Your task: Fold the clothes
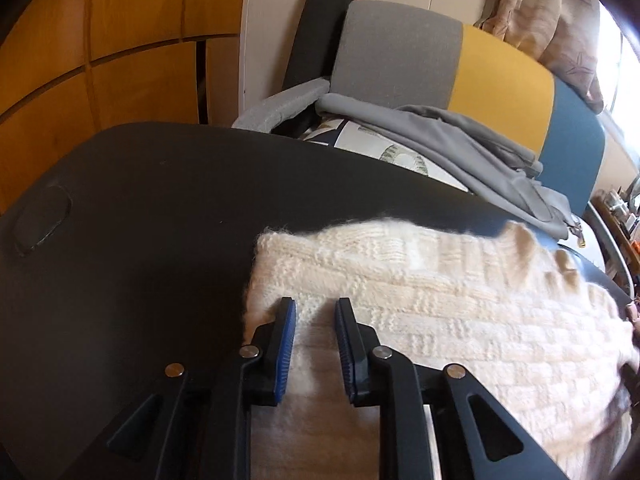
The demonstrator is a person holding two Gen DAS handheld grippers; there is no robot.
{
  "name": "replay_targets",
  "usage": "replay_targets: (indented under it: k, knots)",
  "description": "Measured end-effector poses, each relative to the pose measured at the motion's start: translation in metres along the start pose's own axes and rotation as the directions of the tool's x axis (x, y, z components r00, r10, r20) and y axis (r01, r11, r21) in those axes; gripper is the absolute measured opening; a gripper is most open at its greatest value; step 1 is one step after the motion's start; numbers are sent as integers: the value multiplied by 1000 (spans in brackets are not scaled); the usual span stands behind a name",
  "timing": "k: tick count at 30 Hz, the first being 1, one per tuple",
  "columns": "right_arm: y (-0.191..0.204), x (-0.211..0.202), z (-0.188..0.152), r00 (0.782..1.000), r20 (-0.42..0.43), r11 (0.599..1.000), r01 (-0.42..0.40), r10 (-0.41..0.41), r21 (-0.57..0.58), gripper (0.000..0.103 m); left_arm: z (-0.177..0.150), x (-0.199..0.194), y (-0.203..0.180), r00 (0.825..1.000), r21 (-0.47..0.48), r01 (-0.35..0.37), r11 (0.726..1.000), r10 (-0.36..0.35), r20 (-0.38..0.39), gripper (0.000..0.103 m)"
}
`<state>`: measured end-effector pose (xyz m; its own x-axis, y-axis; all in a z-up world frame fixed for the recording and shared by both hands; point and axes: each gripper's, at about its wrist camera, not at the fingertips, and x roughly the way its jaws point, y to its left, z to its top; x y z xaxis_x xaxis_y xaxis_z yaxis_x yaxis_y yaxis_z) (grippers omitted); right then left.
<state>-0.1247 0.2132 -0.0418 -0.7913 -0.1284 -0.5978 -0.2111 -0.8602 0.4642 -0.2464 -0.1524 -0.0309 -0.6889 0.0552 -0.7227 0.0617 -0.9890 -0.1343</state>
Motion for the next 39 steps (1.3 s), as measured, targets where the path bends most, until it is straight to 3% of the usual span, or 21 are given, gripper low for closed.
replay_targets:
  k: [4, 6, 9, 12, 15, 18, 25, 29, 33, 35, 39]
  knots:
    - [33, -28, 14, 995, 95, 991, -6, 19, -134, 29, -4, -25, -7, 997, 15, 11, 1000, -12, 81, 20]
    - [58, -11, 23, 999, 41, 970, 2, 8, -245, 30, -1, -20, -17, 998, 76, 12, 997, -16, 54, 22]
    - [90, 19, 32, 1000, -25, 917, 8, -19, -398, 30, -3, 3, -25, 998, 122, 31, 992, -24, -59, 23]
    - [98, 49, 37, 993, -87, 876, 31, -83, -481, 29, 0, 5, -22, 997, 94, 56, 994, -50, -55, 23]
    - [73, 70, 33, 980, -161, 898, 33, -116, -440, 27, 3, 8, -20, 996, 71, 79, 994, -75, -53, 25]
    - [62, 66, 29, 986, -115, 900, 57, -118, -433, 27, 4, 5, -23, 996, 87, 77, 993, -72, -60, 26]
    - [71, 78, 54, 982, -149, 890, 34, -113, -455, 30, 32, -9, -59, 992, 191, 130, 973, -126, -29, 23]
    - [76, 84, 68, 979, -168, 884, 20, -111, -468, 30, 49, 27, -84, 990, 238, 139, 961, -128, -63, 24]
    - [74, 116, 68, 956, -247, 854, 8, -159, -520, 29, 44, 43, -91, 998, 279, 62, 958, -53, -38, 28]
    - [67, 119, 69, 965, -208, 870, 38, -160, -492, 29, 42, 51, -95, 1000, 299, 23, 954, -16, -24, 28]
    - [44, 117, 72, 979, -115, 940, 126, -170, -318, 29, 38, 53, -96, 999, 317, -28, 948, 39, -29, 28]
